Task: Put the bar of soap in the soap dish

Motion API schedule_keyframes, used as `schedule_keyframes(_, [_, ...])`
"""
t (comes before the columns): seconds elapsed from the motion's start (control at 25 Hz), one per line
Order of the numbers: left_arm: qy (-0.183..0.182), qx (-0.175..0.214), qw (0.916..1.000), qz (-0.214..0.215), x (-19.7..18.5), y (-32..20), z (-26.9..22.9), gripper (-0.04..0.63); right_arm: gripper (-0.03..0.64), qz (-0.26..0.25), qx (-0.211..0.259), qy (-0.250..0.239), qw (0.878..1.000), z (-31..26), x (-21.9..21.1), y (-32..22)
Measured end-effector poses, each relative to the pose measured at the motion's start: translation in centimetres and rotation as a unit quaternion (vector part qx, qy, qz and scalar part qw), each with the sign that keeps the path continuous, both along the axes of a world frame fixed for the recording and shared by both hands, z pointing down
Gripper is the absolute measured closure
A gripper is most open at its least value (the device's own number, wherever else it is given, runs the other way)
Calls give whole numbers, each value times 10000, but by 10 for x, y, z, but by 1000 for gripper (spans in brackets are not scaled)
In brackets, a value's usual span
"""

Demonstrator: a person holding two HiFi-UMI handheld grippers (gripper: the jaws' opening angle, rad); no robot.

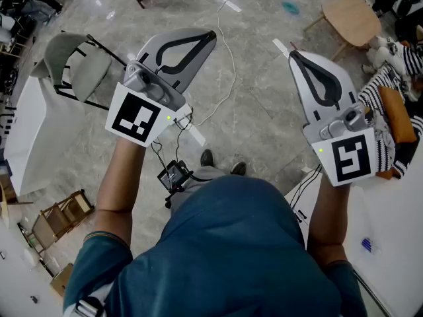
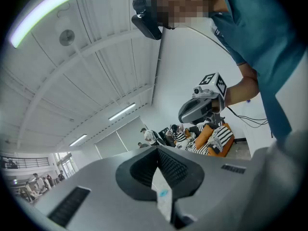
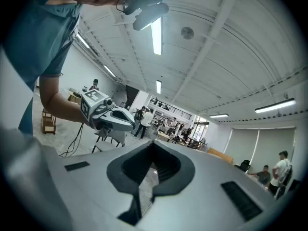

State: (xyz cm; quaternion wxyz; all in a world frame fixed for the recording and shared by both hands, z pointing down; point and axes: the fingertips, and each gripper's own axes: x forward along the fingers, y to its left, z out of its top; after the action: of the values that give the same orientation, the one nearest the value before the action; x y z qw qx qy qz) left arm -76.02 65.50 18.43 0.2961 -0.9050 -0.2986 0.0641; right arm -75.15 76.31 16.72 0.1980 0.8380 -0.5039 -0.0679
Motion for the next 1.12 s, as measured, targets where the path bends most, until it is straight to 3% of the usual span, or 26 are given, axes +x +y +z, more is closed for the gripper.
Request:
schedule_keyframes(0.68, [-72,73,9999,5,18,31,-9,594,601,-129,194,-206,9995,-10,14,27])
schedule_keyframes(0.92, [-104,103,9999,-63,43,74,6,594,601,-207,244,-151,9994,4,41,65])
schedule_keyframes(1.12, [-94,117,9999,-17,54,64,8,594,601,-161,235,-212,9994,10,54,55])
